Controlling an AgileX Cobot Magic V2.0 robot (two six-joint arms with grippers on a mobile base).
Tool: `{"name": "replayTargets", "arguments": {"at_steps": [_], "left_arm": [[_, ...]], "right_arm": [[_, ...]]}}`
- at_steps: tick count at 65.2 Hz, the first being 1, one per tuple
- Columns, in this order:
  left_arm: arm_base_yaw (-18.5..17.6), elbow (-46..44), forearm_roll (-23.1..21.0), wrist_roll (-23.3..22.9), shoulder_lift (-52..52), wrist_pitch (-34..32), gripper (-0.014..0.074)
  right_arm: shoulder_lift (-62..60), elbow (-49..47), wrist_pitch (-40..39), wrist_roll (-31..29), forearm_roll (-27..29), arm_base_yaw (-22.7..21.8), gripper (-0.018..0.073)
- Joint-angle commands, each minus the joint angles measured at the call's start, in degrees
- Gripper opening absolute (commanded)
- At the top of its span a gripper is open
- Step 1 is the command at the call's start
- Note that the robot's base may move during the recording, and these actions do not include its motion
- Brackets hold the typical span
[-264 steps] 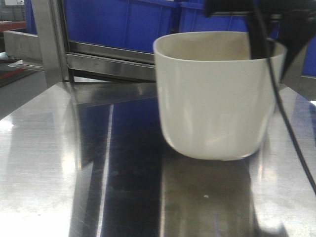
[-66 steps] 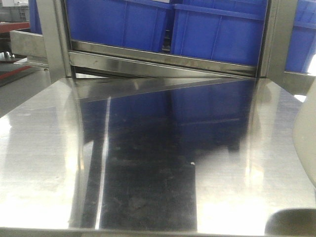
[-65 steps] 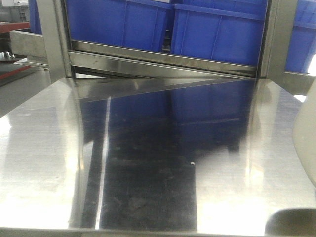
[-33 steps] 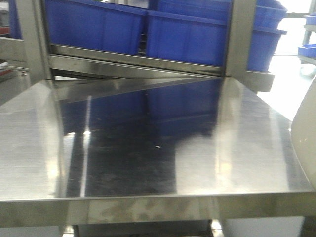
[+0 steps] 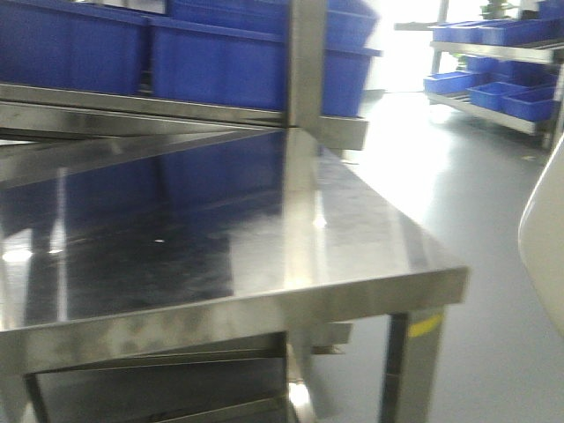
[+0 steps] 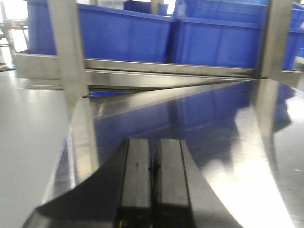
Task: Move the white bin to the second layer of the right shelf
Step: 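Turn the base away from the table holding the bin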
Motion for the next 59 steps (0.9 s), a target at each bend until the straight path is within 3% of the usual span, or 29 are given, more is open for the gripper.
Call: {"name": "replayTargets", "arguments": {"at_steps": [1, 59], "left_arm": [[-0.21, 2.11, -0.35, -0.15, -0.75, -4.84, 0.0085], [-0.21, 2.11, -0.35, -0.15, -0.75, -4.84, 0.0085]], "right_arm": [[-0.26, -1.66, -2.79, -0.36, -0.20, -0.46, 0.0052], [-0.26, -1.66, -2.84, -0.36, -0.20, -0.46, 0.0052]]}}
